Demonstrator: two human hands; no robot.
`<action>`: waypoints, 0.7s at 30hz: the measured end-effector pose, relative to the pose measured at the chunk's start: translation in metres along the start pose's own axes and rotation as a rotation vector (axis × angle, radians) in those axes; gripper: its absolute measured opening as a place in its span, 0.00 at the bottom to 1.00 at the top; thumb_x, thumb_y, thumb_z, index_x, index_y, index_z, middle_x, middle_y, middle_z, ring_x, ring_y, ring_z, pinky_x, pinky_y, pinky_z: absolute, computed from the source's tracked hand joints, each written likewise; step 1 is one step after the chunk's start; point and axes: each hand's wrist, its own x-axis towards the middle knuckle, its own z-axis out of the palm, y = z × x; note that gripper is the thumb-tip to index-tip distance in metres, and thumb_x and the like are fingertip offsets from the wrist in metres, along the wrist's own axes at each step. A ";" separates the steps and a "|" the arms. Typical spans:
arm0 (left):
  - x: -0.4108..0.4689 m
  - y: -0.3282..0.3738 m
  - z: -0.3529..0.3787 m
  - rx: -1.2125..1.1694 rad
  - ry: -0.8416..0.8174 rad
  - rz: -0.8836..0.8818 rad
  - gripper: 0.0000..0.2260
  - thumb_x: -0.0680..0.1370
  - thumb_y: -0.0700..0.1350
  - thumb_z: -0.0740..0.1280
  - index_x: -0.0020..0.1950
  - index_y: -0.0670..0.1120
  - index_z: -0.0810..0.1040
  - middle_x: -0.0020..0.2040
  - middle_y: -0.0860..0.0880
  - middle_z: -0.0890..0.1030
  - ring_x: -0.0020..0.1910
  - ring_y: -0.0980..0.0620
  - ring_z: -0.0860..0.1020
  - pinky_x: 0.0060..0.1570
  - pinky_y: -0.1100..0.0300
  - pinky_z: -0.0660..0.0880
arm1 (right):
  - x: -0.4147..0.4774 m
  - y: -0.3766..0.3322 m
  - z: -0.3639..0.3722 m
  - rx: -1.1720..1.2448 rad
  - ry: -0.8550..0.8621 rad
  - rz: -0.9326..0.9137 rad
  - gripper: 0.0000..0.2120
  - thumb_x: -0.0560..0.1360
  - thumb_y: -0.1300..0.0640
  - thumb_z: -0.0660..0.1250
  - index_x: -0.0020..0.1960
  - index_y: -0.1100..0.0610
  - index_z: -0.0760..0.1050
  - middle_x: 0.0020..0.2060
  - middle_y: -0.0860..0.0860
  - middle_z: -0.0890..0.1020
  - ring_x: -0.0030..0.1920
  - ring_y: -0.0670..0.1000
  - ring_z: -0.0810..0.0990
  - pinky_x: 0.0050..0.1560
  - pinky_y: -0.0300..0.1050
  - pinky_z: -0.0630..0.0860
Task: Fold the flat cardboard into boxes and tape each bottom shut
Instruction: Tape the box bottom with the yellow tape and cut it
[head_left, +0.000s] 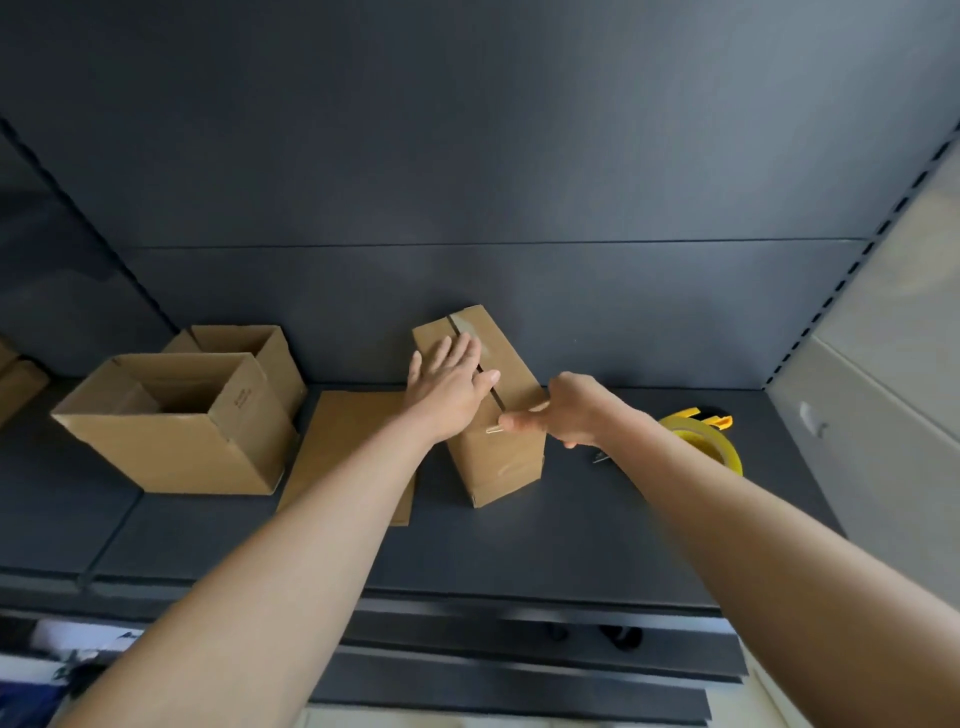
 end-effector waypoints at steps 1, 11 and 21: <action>0.000 -0.001 0.001 0.014 -0.003 0.002 0.26 0.83 0.56 0.45 0.79 0.50 0.43 0.79 0.53 0.43 0.77 0.53 0.40 0.73 0.47 0.36 | -0.001 0.001 0.004 0.005 0.017 -0.008 0.31 0.64 0.30 0.69 0.39 0.59 0.67 0.31 0.53 0.75 0.34 0.53 0.74 0.37 0.45 0.70; 0.004 -0.004 -0.010 0.058 -0.091 0.035 0.32 0.81 0.62 0.47 0.78 0.48 0.40 0.78 0.50 0.39 0.76 0.51 0.36 0.72 0.45 0.35 | -0.010 0.007 0.029 -0.169 0.322 -0.085 0.32 0.68 0.29 0.62 0.50 0.59 0.67 0.43 0.54 0.78 0.47 0.57 0.78 0.39 0.46 0.67; 0.000 -0.007 -0.010 0.034 -0.160 0.084 0.54 0.67 0.74 0.62 0.78 0.49 0.35 0.77 0.53 0.34 0.75 0.50 0.32 0.72 0.45 0.36 | -0.013 0.007 0.037 -0.309 0.384 -0.116 0.28 0.71 0.32 0.58 0.50 0.59 0.63 0.49 0.55 0.78 0.46 0.57 0.78 0.38 0.46 0.66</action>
